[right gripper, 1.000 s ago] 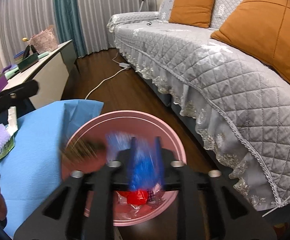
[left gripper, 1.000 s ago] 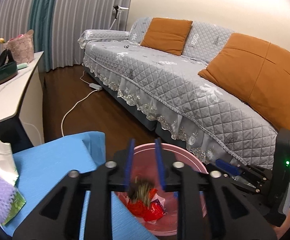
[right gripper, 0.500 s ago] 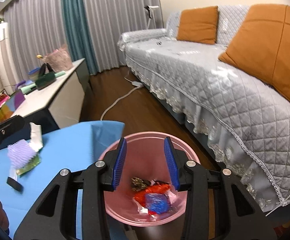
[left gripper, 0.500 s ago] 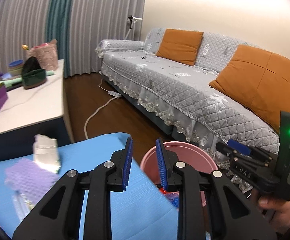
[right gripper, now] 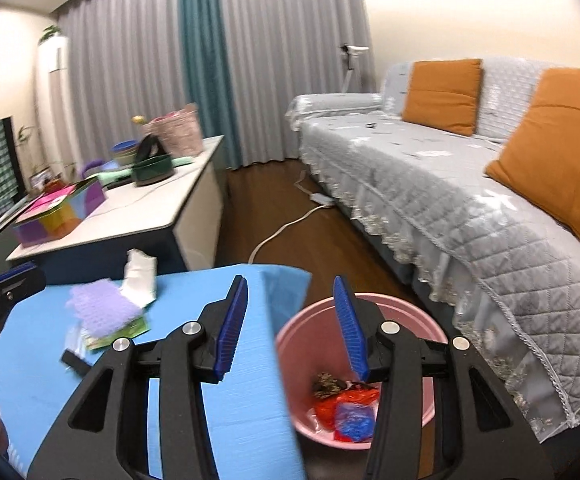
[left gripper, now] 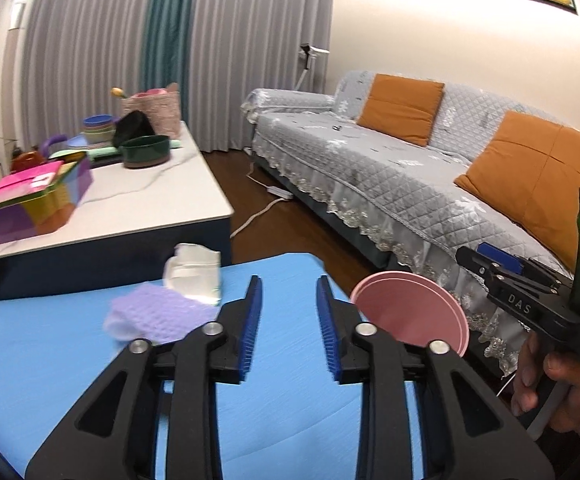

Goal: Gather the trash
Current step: 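Move both open grippers back over the table toward the remaining trash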

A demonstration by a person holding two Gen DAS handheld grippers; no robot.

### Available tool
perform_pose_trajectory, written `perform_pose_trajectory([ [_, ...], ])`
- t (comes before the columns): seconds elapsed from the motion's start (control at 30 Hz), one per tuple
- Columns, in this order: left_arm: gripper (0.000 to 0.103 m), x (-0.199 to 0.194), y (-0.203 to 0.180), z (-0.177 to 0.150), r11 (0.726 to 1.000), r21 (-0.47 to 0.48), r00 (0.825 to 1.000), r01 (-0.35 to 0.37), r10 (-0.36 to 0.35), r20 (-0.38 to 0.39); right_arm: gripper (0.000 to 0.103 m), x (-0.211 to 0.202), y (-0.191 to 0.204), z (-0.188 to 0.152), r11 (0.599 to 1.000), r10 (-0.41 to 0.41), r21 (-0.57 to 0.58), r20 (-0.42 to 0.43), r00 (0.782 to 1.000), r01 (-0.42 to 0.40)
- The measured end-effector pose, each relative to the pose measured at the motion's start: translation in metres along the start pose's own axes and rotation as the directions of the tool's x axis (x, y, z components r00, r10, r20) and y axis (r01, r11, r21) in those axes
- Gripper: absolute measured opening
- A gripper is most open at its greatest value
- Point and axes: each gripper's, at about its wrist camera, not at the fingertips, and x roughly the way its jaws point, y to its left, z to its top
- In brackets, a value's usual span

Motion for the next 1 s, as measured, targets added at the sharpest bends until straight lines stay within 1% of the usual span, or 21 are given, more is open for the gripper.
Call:
perform_pose_trajectory([
  [0.13, 0.035, -0.018, 0.01, -0.01, 0.999, 0.002, 0.999, -0.036, 0.036, 0.019, 0.046, -0.006, 0.015, 0.004, 0.998, 0.054, -0.013, -0.016, 0.998, -0.054],
  [0.2, 0.038, -0.025, 0.015, -0.016, 0.999, -0.002, 0.998, -0.05, 0.05, 0.026, 0.046, -0.01, 0.02, 0.006, 0.998, 0.059, -0.017, -0.015, 0.998, -0.06],
  [0.27, 0.038, -0.029, 0.02, -0.023, 0.998, -0.013, 0.998, -0.064, 0.064, 0.028, 0.046, -0.012, 0.023, 0.006, 0.998, 0.062, -0.013, -0.011, 0.998, -0.062],
  [0.37, 0.038, -0.03, 0.034, -0.034, 0.995, -0.065, 0.997, -0.078, 0.078, 0.007, 0.046, -0.012, 0.025, 0.002, 0.997, 0.08, 0.011, -0.025, 0.996, -0.08],
  [0.47, 0.038, -0.032, 0.045, -0.04, 0.991, -0.084, 0.995, -0.103, 0.104, 0.001, 0.046, -0.006, 0.033, -0.005, 0.994, 0.106, 0.024, -0.058, 0.993, -0.105],
  [0.63, 0.038, -0.039, 0.057, -0.046, 0.986, -0.093, 0.991, -0.136, 0.136, 0.001, 0.046, -0.002, 0.054, -0.013, 0.991, 0.126, -0.03, -0.071, 0.99, -0.128],
  [0.7, 0.038, -0.042, 0.062, -0.049, 0.985, -0.099, 0.99, -0.143, 0.144, 0.002, 0.046, -0.001, 0.059, -0.014, 0.99, 0.132, -0.034, -0.075, 0.988, -0.135],
  [0.8, 0.038, -0.044, 0.069, -0.052, 0.981, -0.104, 0.987, -0.162, 0.163, 0.003, 0.042, 0.001, 0.064, -0.016, 0.988, 0.147, -0.032, -0.079, 0.986, -0.15],
  [0.87, 0.038, -0.045, 0.075, -0.055, 0.978, -0.107, 0.984, -0.179, 0.18, 0.002, 0.036, 0.003, 0.067, -0.016, 0.986, 0.16, -0.033, -0.08, 0.984, -0.163],
  [1.0, 0.038, -0.052, 0.093, -0.06, 0.966, -0.146, 0.977, -0.213, 0.215, 0.002, 0.033, 0.009, 0.08, -0.022, 0.98, 0.19, -0.04, -0.095, 0.977, -0.195],
])
